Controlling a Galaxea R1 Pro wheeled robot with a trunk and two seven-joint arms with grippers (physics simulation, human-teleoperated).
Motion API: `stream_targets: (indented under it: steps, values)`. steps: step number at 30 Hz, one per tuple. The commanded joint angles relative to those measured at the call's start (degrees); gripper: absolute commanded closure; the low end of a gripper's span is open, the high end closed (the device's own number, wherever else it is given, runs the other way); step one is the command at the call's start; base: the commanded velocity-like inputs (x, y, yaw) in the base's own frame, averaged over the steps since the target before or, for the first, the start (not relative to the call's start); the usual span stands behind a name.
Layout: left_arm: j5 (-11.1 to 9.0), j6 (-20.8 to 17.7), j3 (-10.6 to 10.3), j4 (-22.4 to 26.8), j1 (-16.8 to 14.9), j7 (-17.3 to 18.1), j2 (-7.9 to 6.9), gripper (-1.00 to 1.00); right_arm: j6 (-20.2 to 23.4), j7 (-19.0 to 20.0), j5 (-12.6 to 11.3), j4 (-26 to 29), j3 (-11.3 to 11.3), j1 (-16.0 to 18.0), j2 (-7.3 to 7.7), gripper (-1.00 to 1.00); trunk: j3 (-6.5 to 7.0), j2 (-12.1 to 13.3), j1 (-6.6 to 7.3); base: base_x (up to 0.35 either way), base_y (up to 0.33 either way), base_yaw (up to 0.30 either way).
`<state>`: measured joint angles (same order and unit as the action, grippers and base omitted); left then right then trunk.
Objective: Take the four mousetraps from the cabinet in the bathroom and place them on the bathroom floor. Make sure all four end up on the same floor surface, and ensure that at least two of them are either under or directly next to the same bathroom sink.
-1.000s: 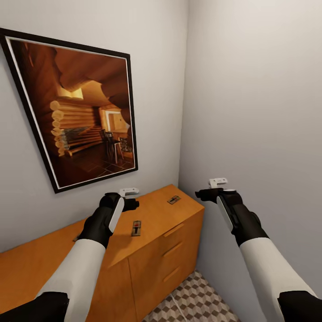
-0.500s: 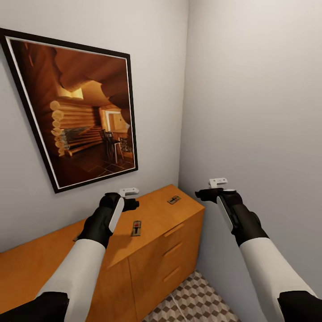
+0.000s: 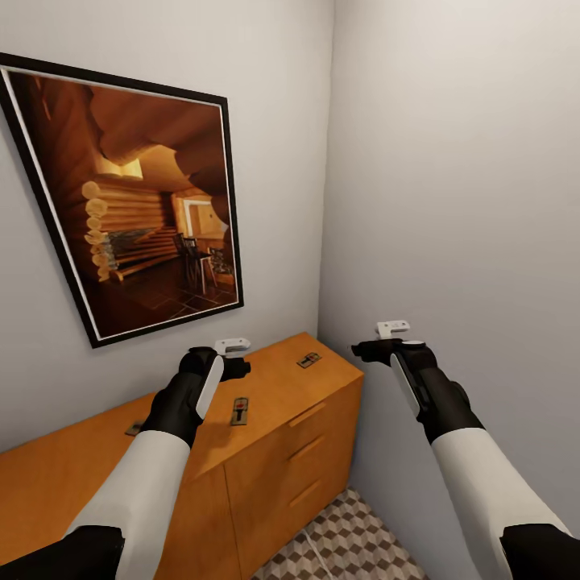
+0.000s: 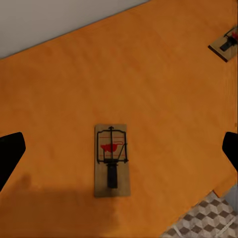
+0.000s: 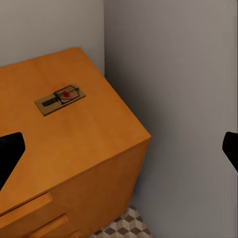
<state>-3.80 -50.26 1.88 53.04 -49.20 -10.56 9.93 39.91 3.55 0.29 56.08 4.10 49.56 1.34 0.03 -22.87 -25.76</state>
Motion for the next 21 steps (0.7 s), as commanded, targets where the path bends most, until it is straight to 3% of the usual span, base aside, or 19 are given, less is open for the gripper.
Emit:
stream_targets:
  steps: [1, 8, 21]
  values:
    - [-0.4, -0.2, 0.1, 0.0, 0.0, -0.4, 0.06, -1.0, 0.3, 0.1, 0.1, 0.1, 0.1, 0.0, 0.06, -1.0, -0.03, 0.0, -0.02, 0.0, -0.224, 0.0]
    - [-0.4, -0.2, 0.1, 0.0, 0.0, -0.4, 0.06, -1.0, 0.3, 0.1, 0.1, 0.1, 0.1, 0.0, 0.06, -1.0, -0.03, 0.0, -0.02, 0.0, -0.117, 0.0]
    - [-0.4, -0.2, 0.1, 0.0, 0.0, -0.3, 0.06, -1.0, 0.3, 0.1, 0.1, 0.1, 0.1, 0.0, 0.06, -1.0, -0.03, 0.0, -0.02, 0.0, -0.011, 0.012]
